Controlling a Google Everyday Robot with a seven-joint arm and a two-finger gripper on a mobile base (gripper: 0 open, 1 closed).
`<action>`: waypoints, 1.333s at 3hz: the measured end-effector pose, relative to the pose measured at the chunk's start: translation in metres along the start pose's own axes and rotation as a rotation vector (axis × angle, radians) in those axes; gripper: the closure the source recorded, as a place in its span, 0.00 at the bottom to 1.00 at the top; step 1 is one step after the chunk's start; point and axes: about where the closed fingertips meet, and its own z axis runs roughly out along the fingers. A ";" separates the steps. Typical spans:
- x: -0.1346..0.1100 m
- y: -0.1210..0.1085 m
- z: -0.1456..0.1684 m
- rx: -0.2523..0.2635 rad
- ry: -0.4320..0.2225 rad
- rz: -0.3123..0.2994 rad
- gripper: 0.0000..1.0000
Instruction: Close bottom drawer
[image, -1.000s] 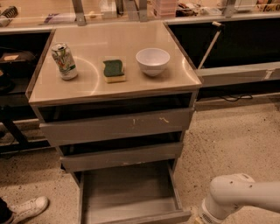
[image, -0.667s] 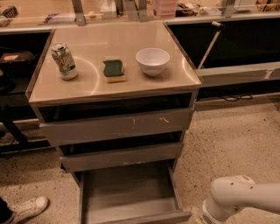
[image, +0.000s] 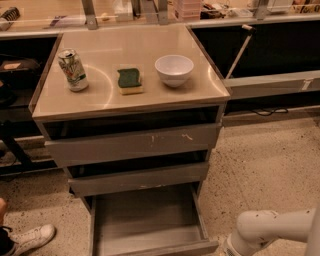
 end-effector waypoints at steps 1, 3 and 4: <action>-0.006 -0.013 0.050 -0.032 -0.018 0.081 1.00; -0.006 -0.012 0.095 -0.097 0.015 0.128 1.00; -0.007 -0.016 0.120 -0.113 0.026 0.156 1.00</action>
Offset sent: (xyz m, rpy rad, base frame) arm -0.0071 0.0260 -0.1316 0.0768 0.1787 -0.1480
